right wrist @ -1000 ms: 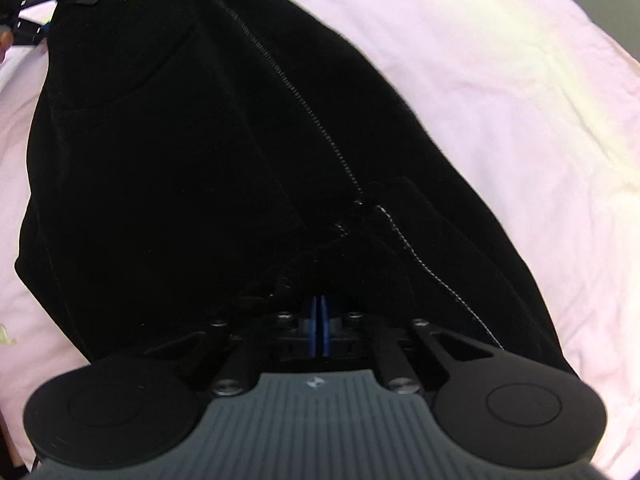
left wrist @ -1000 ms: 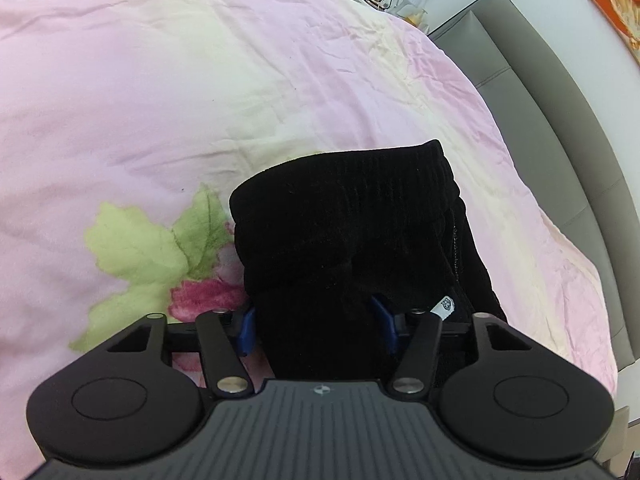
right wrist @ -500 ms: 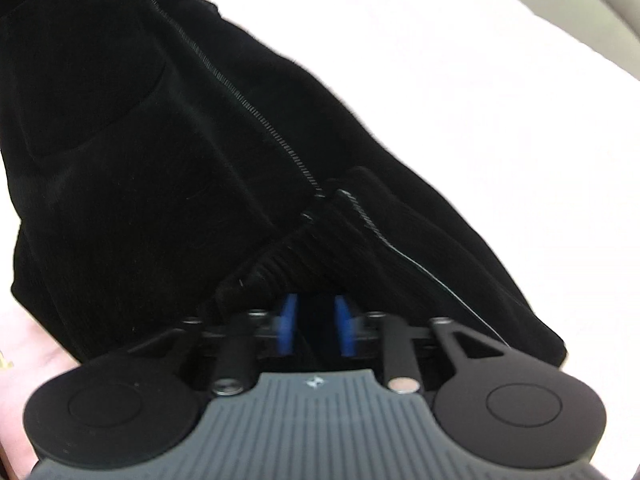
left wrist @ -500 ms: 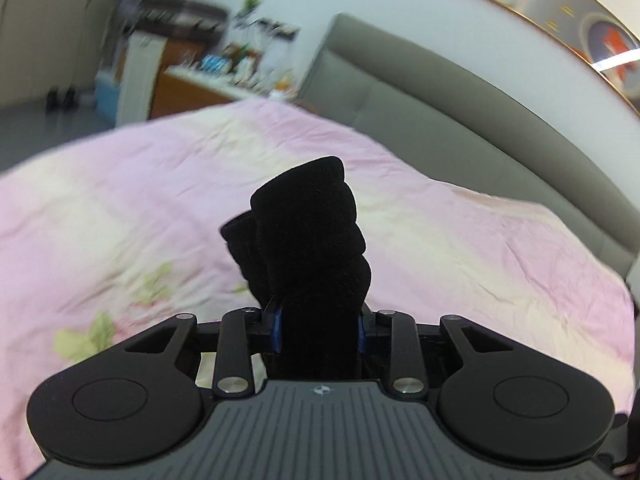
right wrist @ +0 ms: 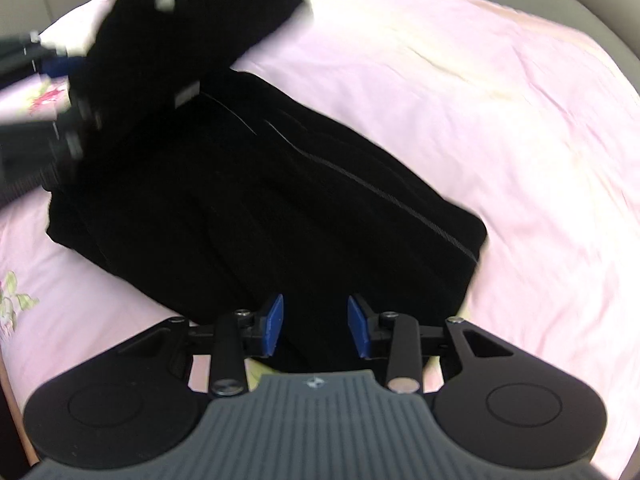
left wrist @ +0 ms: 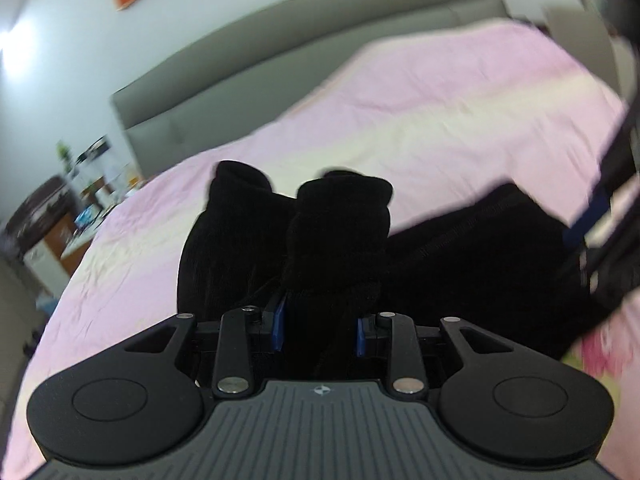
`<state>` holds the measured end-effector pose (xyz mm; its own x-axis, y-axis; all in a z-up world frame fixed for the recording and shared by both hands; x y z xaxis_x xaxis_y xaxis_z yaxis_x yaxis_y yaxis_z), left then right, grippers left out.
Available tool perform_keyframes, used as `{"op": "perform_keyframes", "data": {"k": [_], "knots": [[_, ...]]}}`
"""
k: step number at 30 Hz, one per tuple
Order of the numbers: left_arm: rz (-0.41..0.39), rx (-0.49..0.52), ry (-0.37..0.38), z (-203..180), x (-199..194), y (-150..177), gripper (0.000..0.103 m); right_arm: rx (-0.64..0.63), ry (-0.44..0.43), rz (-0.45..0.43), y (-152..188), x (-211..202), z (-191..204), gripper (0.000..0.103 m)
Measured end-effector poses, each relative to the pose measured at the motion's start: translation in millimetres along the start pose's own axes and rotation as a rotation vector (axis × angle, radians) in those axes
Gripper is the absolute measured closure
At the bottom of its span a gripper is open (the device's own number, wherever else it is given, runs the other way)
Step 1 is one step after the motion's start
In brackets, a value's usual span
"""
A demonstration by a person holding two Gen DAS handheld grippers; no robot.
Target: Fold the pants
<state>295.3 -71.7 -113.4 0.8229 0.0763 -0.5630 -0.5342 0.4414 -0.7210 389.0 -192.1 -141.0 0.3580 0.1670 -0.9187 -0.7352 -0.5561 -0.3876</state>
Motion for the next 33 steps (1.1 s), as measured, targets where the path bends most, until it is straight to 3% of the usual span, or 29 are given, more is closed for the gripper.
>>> {"op": "perform_keyframes", "data": {"k": [2,5,11,13,16,20,24,27,33], "knots": [[0.040,0.094,0.025,-25,14,13,0.068,0.027,-0.003,0.012,12,3,-7,0.070],[0.067,0.232,0.002,-59,25,31,0.067,0.064,-0.014,0.036,23,14,-15,0.070],[0.082,0.287,0.019,-70,21,39,0.059,0.081,-0.058,0.045,32,26,-14,0.070],[0.092,0.245,0.091,-60,18,35,0.045,0.085,-0.065,0.037,29,28,-16,0.069],[0.104,0.087,0.264,-32,12,26,0.032,0.102,-0.075,0.016,30,26,-17,0.067],[0.114,-0.110,0.462,11,4,22,0.032,0.151,-0.089,-0.014,16,16,-16,0.058],[0.118,-0.206,0.591,51,-7,24,0.032,0.207,-0.105,-0.040,10,0,-16,0.048],[0.122,-0.215,0.575,78,-12,27,0.032,0.269,-0.137,-0.059,0,-7,-16,0.044],[0.207,-0.233,0.365,124,12,39,0.032,0.379,-0.213,-0.107,-34,-11,-11,0.044]]}}
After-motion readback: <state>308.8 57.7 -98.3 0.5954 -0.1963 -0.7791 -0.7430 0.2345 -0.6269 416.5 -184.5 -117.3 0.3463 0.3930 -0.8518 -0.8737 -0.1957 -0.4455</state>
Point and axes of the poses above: each gripper's, at about its wrist camera, not at the fingertips, and x roughly the way its jaws point, z to its left, y to its underside, the point moved 2 cm from there along x, roughly the way its jaws point, and after that the axes turned 1 degree about -y, right-handed, at the moved point
